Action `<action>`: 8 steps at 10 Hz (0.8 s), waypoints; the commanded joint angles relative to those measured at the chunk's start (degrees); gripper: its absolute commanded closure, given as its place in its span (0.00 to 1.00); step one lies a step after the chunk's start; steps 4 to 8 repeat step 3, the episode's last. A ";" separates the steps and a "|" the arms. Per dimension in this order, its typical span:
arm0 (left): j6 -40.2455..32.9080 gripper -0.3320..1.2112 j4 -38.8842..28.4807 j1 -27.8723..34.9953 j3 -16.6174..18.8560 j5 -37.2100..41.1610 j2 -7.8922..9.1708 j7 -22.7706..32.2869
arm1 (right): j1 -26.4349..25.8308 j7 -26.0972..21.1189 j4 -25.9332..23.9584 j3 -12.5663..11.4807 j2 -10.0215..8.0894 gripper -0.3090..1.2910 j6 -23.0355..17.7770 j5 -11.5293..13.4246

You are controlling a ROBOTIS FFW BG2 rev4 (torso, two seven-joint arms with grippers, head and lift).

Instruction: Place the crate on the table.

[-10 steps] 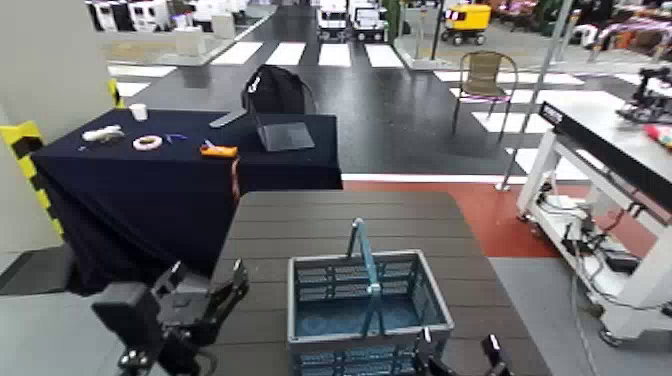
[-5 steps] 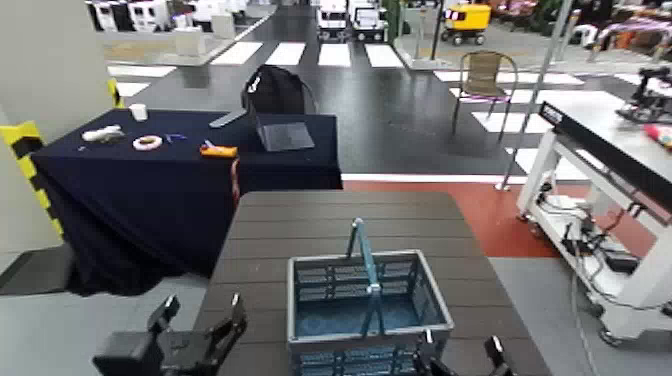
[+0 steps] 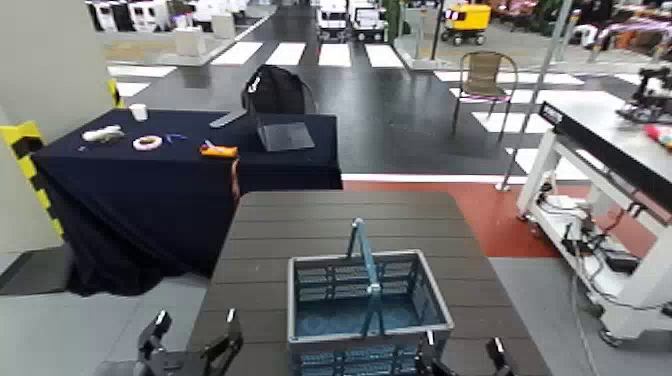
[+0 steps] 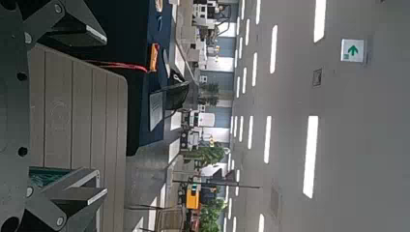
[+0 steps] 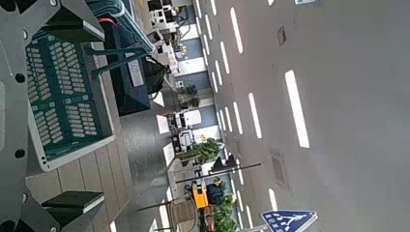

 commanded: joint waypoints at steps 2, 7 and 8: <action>-0.12 0.34 -0.09 0.17 -0.18 -0.16 0.00 0.33 | 0.03 0.06 -0.30 -0.25 0.00 0.28 0.72 0.00; -0.12 0.34 0.09 0.08 -0.27 -0.16 0.00 0.33 | 0.03 0.06 -0.30 -0.25 0.00 0.28 0.54 0.00; -0.12 0.34 0.09 0.08 -0.27 -0.16 0.00 0.33 | 0.03 0.06 -0.30 -0.25 0.00 0.28 0.54 0.00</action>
